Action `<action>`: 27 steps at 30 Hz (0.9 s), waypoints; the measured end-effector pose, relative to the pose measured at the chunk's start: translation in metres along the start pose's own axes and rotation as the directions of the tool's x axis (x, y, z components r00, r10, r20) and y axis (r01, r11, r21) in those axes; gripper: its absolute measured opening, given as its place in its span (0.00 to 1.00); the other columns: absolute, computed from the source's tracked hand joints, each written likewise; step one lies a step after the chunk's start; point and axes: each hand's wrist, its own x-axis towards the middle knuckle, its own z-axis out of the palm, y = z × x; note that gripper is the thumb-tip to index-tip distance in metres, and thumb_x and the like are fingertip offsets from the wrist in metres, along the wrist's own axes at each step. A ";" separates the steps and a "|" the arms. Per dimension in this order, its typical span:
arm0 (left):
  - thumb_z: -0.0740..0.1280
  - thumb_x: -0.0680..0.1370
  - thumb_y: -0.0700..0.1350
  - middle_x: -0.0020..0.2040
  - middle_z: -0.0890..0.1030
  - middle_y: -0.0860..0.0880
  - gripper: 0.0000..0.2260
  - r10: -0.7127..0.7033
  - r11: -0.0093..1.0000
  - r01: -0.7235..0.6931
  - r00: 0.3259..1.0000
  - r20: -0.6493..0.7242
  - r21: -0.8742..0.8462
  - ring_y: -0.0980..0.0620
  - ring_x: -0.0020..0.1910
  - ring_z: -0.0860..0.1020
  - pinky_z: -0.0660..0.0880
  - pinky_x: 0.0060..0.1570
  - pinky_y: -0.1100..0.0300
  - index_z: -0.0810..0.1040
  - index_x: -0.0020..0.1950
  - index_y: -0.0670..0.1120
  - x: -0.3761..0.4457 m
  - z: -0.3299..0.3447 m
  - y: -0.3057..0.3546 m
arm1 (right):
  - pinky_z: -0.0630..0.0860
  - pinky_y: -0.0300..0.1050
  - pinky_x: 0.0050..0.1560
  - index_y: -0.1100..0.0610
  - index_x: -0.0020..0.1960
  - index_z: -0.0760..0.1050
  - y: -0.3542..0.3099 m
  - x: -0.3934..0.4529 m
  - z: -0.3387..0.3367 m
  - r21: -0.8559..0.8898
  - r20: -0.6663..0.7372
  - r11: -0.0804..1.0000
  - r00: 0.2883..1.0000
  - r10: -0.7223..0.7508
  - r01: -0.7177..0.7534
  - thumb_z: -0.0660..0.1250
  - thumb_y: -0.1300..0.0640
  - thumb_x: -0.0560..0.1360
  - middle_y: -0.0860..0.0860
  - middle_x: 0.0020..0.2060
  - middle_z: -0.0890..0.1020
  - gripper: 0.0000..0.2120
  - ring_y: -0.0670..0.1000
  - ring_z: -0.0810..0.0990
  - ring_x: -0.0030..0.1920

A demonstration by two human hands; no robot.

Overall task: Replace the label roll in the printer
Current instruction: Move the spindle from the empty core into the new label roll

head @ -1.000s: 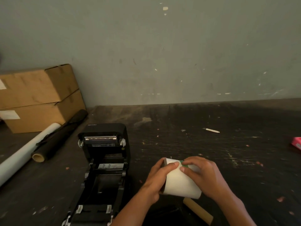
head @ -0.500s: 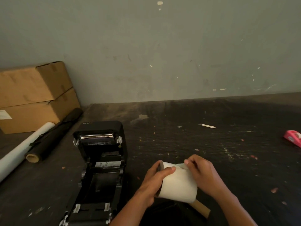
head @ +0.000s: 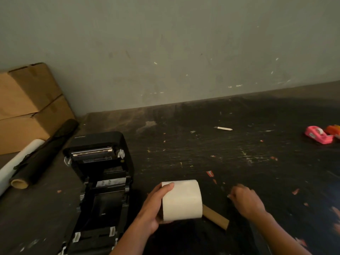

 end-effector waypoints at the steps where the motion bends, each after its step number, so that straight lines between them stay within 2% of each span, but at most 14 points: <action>1: 0.74 0.61 0.56 0.58 0.77 0.42 0.30 -0.005 1.000 0.005 1.000 -0.005 -0.010 0.39 0.55 0.77 0.78 0.45 0.45 0.73 0.63 0.56 0.000 -0.001 -0.001 | 0.77 0.43 0.53 0.49 0.55 0.74 0.003 -0.002 0.009 0.000 0.041 1.000 0.999 -0.004 0.004 0.62 0.50 0.77 0.47 0.53 0.78 0.08 0.43 0.78 0.48; 5: 0.74 0.61 0.56 0.59 0.77 0.42 0.32 -0.007 1.000 0.007 1.000 -0.012 -0.023 0.39 0.56 0.76 0.78 0.44 0.45 0.73 0.64 0.56 0.003 -0.004 -0.003 | 0.77 0.42 0.53 0.48 0.55 0.75 0.009 -0.009 0.026 0.063 0.085 0.998 0.996 -0.006 0.001 0.61 0.48 0.77 0.47 0.57 0.74 0.10 0.43 0.78 0.49; 9: 0.74 0.61 0.56 0.60 0.77 0.42 0.31 -0.001 1.000 0.001 1.000 -0.007 -0.013 0.39 0.57 0.76 0.78 0.47 0.44 0.73 0.63 0.56 0.001 -0.003 -0.005 | 0.76 0.43 0.54 0.49 0.55 0.76 0.012 -0.012 0.029 0.101 0.089 0.995 0.996 -0.027 0.018 0.62 0.47 0.76 0.46 0.55 0.72 0.11 0.44 0.76 0.49; 12: 0.75 0.60 0.57 0.60 0.77 0.42 0.30 0.011 1.000 -0.012 1.000 0.015 0.025 0.39 0.57 0.77 0.79 0.44 0.46 0.74 0.62 0.56 0.000 -0.002 -0.003 | 0.77 0.46 0.55 0.49 0.54 0.76 0.012 -0.008 0.024 0.138 0.160 0.990 0.987 0.009 -0.031 0.61 0.48 0.77 0.47 0.52 0.76 0.09 0.44 0.77 0.47; 14: 0.74 0.61 0.57 0.59 0.78 0.42 0.28 0.031 0.995 -0.035 0.999 0.044 0.089 0.40 0.57 0.78 0.79 0.45 0.46 0.76 0.60 0.57 -0.001 -0.001 0.001 | 0.78 0.45 0.52 0.49 0.55 0.76 0.008 -0.005 0.009 0.166 0.189 0.984 0.982 0.029 -0.061 0.61 0.50 0.77 0.47 0.48 0.79 0.09 0.43 0.79 0.44; 17: 0.75 0.62 0.57 0.59 0.80 0.43 0.24 0.060 0.978 -0.085 0.989 0.135 0.191 0.40 0.57 0.78 0.79 0.51 0.43 0.78 0.57 0.58 -0.001 0.001 0.012 | 0.78 0.38 0.43 0.49 0.57 0.75 -0.014 -0.005 -0.032 0.373 -0.013 0.926 0.999 -0.045 0.046 0.63 0.52 0.76 0.44 0.43 0.79 0.10 0.40 0.79 0.42; 18: 0.75 0.63 0.57 0.58 0.80 0.42 0.23 0.065 0.970 -0.102 0.984 0.169 0.222 0.41 0.57 0.79 0.78 0.53 0.43 0.79 0.57 0.58 0.000 0.002 0.017 | 0.76 0.36 0.43 0.49 0.59 0.74 -0.025 -0.009 -0.048 0.494 -0.045 0.863 0.995 -0.091 0.101 0.65 0.50 0.75 0.42 0.46 0.78 0.13 0.40 0.79 0.44; 19: 0.76 0.64 0.56 0.58 0.80 0.43 0.23 0.067 0.961 -0.116 0.978 0.196 0.250 0.41 0.57 0.79 0.78 0.55 0.44 0.78 0.58 0.58 0.000 0.003 0.021 | 0.74 0.36 0.48 0.48 0.62 0.71 -0.037 -0.013 -0.061 0.623 -0.002 0.774 0.989 -0.149 0.117 0.67 0.46 0.73 0.41 0.50 0.77 0.19 0.41 0.77 0.50; 20: 0.76 0.64 0.56 0.58 0.80 0.43 0.24 0.072 0.951 -0.133 0.973 0.219 0.278 0.42 0.57 0.79 0.77 0.56 0.45 0.77 0.58 0.59 0.000 0.004 0.026 | 0.73 0.40 0.53 0.46 0.66 0.67 -0.050 -0.018 -0.072 0.710 0.106 0.699 0.968 -0.228 0.087 0.68 0.42 0.70 0.41 0.55 0.74 0.27 0.42 0.75 0.56; 22: 0.76 0.62 0.56 0.59 0.80 0.44 0.27 0.086 0.924 -0.175 0.961 0.262 0.340 0.43 0.58 0.79 0.75 0.59 0.46 0.75 0.60 0.60 0.000 0.007 0.036 | 0.70 0.45 0.63 0.44 0.70 0.61 -0.069 -0.026 -0.081 0.706 0.319 0.705 0.860 -0.398 0.064 0.69 0.36 0.66 0.41 0.62 0.71 0.37 0.45 0.71 0.63; 24: 0.77 0.60 0.57 0.60 0.80 0.46 0.30 0.099 0.878 -0.233 0.943 0.318 0.419 0.45 0.59 0.79 0.74 0.62 0.46 0.75 0.62 0.60 0.000 0.010 0.048 | 0.71 0.46 0.64 0.43 0.69 0.63 -0.080 -0.029 -0.080 0.695 0.400 0.711 0.764 -0.505 0.106 0.69 0.39 0.66 0.43 0.62 0.75 0.33 0.44 0.74 0.62; 27: 0.76 0.60 0.57 0.61 0.79 0.47 0.32 0.066 0.799 -0.279 0.921 0.383 0.533 0.47 0.60 0.78 0.73 0.63 0.48 0.73 0.64 0.60 -0.005 0.014 0.067 | 0.73 0.39 0.57 0.40 0.62 0.68 -0.088 -0.034 -0.082 0.752 0.417 0.656 0.726 -0.548 0.064 0.69 0.44 0.68 0.43 0.58 0.78 0.24 0.42 0.77 0.58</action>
